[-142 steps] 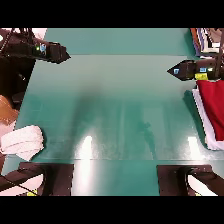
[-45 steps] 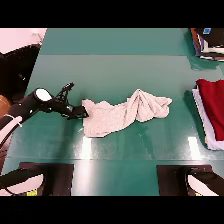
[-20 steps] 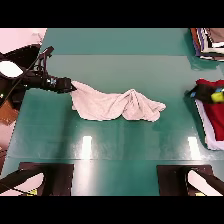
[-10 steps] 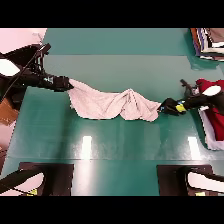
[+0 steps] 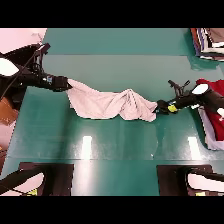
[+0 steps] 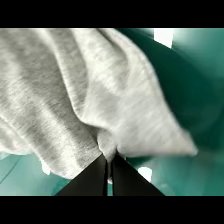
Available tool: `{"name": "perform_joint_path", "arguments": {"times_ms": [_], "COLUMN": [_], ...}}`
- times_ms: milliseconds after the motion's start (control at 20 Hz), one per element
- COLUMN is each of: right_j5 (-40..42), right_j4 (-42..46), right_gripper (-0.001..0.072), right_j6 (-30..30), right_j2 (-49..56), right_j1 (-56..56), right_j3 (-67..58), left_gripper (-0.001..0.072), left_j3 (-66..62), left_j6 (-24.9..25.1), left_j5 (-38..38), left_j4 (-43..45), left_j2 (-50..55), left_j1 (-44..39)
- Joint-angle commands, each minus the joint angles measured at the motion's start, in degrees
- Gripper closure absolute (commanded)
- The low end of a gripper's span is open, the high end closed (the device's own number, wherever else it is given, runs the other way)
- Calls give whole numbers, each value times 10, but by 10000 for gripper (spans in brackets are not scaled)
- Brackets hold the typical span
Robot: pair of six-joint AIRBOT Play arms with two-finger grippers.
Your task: Fold the shirts.
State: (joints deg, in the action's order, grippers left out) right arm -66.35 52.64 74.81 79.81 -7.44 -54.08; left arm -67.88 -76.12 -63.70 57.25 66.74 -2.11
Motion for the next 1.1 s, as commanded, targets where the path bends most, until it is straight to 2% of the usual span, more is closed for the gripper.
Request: {"name": "perform_joint_path", "arguments": {"times_ms": [0,300,600,800,900,1050], "right_j5": [-9,-33,-71,-98,-121,-166], "right_j4": [0,0,0,-1,-2,0], "right_gripper": [701,701,701,702,703,702], "right_j6": [-5,-4,-3,9,23,61], "right_j2": [-76,-270,-363,-366,-340,-264], "right_j1": [23,113,221,309,320,277], "right_j3": [-39,-240,-381,-466,-505,-516], "left_gripper": [686,686,687,687,687,686], "left_j3": [-41,-233,-447,-520,-504,-420], "left_j6": [-6,-20,-61,-62,-62,-90], "left_j5": [-2,-3,-16,26,21,-8], "left_j4": [27,39,40,49,110,216], "left_j2": [-39,-172,-210,-210,-203,-161], "left_j1": [0,0,0,0,0,0]}}
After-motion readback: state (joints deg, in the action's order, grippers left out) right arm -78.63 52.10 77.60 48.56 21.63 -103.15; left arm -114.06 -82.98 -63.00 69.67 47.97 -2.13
